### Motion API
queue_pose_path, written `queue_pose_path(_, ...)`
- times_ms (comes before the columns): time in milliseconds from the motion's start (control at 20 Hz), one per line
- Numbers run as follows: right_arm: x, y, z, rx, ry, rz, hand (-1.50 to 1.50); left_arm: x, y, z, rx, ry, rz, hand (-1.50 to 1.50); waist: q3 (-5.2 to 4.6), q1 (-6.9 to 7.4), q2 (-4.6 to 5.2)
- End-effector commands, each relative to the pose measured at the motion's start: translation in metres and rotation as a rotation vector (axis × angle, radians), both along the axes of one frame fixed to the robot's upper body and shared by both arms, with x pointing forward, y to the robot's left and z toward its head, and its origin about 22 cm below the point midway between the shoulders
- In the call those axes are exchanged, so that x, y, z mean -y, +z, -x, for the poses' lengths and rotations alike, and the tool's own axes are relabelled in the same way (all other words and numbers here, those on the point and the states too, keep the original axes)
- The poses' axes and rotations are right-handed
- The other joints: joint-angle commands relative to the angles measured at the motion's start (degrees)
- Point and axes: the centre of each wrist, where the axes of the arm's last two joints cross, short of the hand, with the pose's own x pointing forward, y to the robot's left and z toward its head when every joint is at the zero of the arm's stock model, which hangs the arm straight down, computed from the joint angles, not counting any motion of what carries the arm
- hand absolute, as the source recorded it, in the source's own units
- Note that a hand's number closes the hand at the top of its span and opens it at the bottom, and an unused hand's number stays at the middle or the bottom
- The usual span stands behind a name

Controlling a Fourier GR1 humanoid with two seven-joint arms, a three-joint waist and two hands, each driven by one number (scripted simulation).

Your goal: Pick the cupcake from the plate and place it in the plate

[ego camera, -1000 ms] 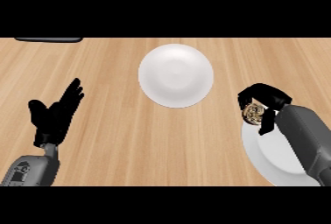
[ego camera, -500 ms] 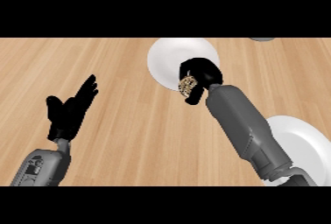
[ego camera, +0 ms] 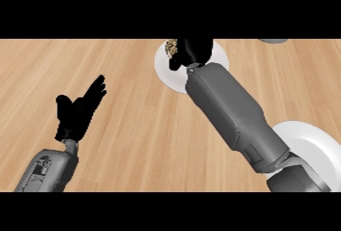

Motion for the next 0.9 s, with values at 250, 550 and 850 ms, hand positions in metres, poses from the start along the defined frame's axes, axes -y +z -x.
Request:
queue_pose_path(250, -0.037, 0.02, 0.013, 0.1, -0.308, -0.175, 1.5, 0.005, 0.016, -0.011, 0.022, -0.026, -0.004, 0.0, 0.21, -0.26, 0.56)
queue_pose_path(550, -0.035, -0.006, 0.017, 0.101, -0.388, -0.185, 1.5, -0.007, -0.002, -0.006, -0.01, 0.056, 0.008, 0.0, 0.25, -3.21, 0.85)
queue_pose_path(850, -0.013, -0.044, 0.013, 0.057, -0.402, -0.165, 1.5, -0.033, -0.003, 0.012, 0.004, 0.09, -0.008, 0.0, 0.35, -5.1, 0.57)
